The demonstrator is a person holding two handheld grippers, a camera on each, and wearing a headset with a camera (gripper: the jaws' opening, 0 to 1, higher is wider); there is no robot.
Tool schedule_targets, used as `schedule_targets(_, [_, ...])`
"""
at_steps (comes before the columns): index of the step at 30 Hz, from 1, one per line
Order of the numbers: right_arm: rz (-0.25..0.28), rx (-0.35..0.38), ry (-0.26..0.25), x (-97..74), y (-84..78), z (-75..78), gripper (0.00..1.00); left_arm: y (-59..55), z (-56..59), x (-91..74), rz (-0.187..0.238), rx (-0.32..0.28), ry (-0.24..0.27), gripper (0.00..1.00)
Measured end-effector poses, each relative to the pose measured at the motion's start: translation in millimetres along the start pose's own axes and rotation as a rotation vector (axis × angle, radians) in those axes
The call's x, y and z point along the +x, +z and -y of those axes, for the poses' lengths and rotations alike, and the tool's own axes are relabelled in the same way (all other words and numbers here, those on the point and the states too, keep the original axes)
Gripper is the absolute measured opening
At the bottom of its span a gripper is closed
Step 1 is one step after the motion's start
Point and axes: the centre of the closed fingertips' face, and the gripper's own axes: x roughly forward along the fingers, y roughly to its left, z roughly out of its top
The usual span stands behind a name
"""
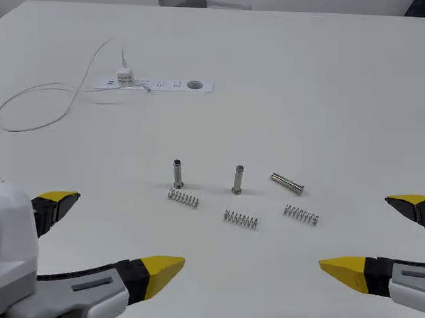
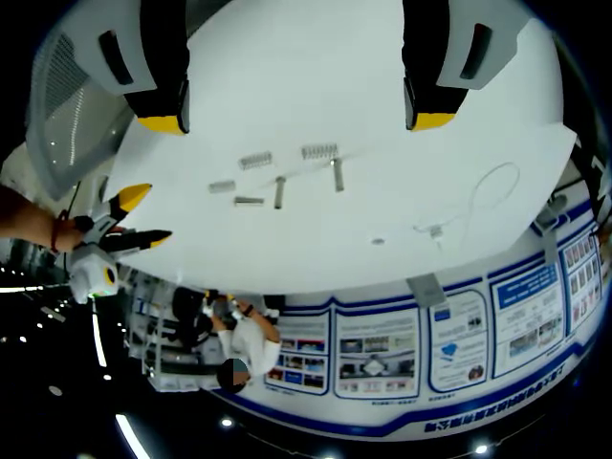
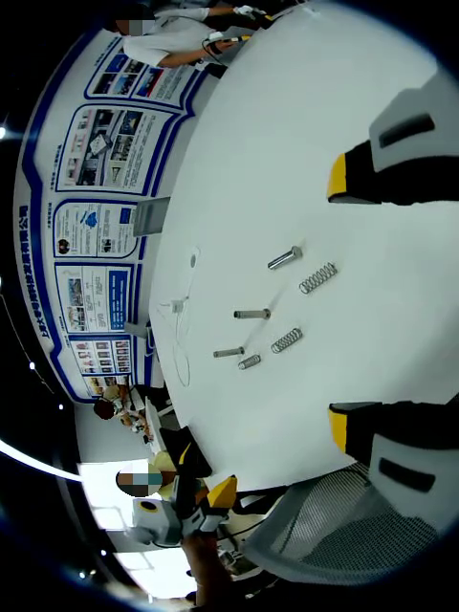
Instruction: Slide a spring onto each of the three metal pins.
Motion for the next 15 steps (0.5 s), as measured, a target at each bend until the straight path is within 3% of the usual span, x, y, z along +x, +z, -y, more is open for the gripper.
schedule_targets(4, [0.004,-0.006,-0.003,-0.1,0.4,1.1,0.83,0.3,0.1,0.2,0.001,0.002,-0.003,0.94])
schedule_targets(12, [0.022,-0.013,-0.027,5.5,12.7,14.6,0.63,3.2,-1.6,0.1,0.011,0.004,0.005,0.93])
schedule_targets(15, [0.007,-0.016,-0.026,12.3,14.6,18.1,0.62,1.3,-2.0,1.6,0.003,0.004,0.002,0.93])
